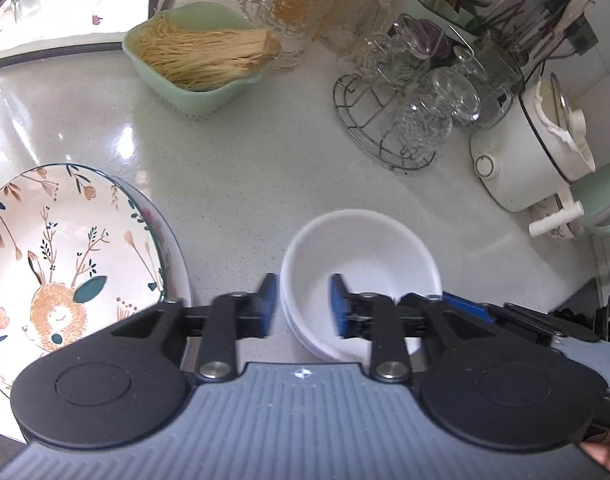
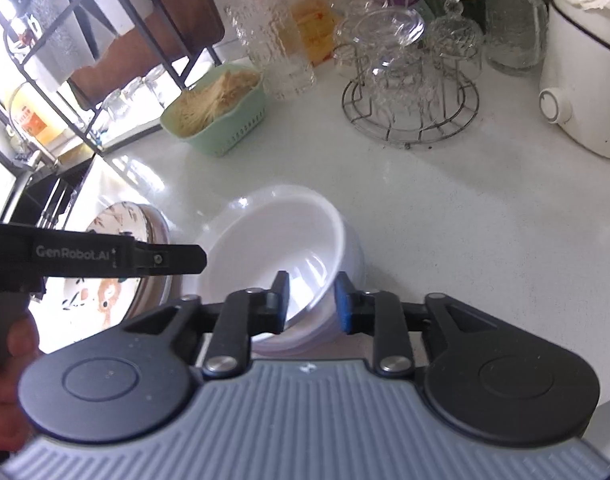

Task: Organize plates and bowls
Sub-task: 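Lift the white ceramic bowl and carry it toward the plate stack, then lower the white ceramic bowl onto the deer-pattern plate stack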

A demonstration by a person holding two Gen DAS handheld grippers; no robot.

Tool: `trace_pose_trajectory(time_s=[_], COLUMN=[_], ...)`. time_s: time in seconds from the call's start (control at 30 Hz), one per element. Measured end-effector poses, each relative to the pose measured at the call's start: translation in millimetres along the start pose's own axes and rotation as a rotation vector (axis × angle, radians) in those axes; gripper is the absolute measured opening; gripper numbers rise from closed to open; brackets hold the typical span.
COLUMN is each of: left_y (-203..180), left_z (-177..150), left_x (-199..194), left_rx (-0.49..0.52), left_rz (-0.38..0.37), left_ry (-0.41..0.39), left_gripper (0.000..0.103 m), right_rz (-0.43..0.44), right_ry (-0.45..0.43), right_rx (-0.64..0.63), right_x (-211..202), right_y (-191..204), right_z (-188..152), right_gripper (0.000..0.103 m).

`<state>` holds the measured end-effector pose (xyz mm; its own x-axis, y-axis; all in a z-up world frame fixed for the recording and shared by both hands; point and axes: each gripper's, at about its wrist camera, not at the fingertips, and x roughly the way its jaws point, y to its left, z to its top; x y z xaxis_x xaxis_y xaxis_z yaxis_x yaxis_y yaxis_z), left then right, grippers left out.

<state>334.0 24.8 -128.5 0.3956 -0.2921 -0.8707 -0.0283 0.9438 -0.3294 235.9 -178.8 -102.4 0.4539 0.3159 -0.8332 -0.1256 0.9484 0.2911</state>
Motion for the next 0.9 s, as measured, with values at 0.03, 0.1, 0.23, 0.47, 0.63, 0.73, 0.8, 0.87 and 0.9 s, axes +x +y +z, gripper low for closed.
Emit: trace_pose_trajectory(time_s=[0.03, 0.1, 0.23, 0.47, 0.63, 0.73, 0.8, 0.87, 0.9], left_y=[2.6, 6.3, 11.1, 10.7, 8.6, 9.2, 8.3, 6.6, 6.0], left_z=[-0.1, 0.4, 0.0, -1.1, -2.6, -3.1, -2.8, -1.4, -0.8], left_x=[0.9, 4.7, 13.1, 35.7, 49.6, 55.3, 58.5, 60.4, 60.3], left_rx=[-0.002, -0.006, -0.018, -0.031, -0.039, -0.052, -0.049, -0.052, -0.050], left_rz=[-0.002, 0.004, -0.001, -0.013, -0.028, -0.027, -0.036, -0.043, -0.041], left_ry=[-0.002, 0.004, 0.018, 0.056, 0.083, 0.088, 0.095, 0.098, 0.096], left_gripper=[0.046, 0.046, 0.046, 0.046, 0.045, 0.045, 0.045, 0.045, 0.045], right_rz=[0.004, 0.010, -0.013, 0.038, 0.085, 0.102, 0.104, 0.101, 0.097], right_ry=[-0.005, -0.014, -0.008, 0.068, 0.108, 0.133, 0.137, 0.141, 0.144], right_rx=[-0.004, -0.007, 0.026, 0.124, 0.163, 0.183, 0.179, 0.164, 0.159], right_x=[-1.6, -4.0, -0.4, 24.3, 39.0, 48.1, 50.4, 51.6, 52.1], right_y=[-0.5, -4.0, -15.3, -38.7, -44.7, -45.6, -43.1, -40.2, -38.9], right_z=[0.1, 1.6, 4.2, 7.6, 6.4, 5.1, 5.6, 6.9, 7.7], right_gripper=[0.031, 0.031, 0.031, 0.031, 0.031, 0.029, 0.027, 0.026, 0.026])
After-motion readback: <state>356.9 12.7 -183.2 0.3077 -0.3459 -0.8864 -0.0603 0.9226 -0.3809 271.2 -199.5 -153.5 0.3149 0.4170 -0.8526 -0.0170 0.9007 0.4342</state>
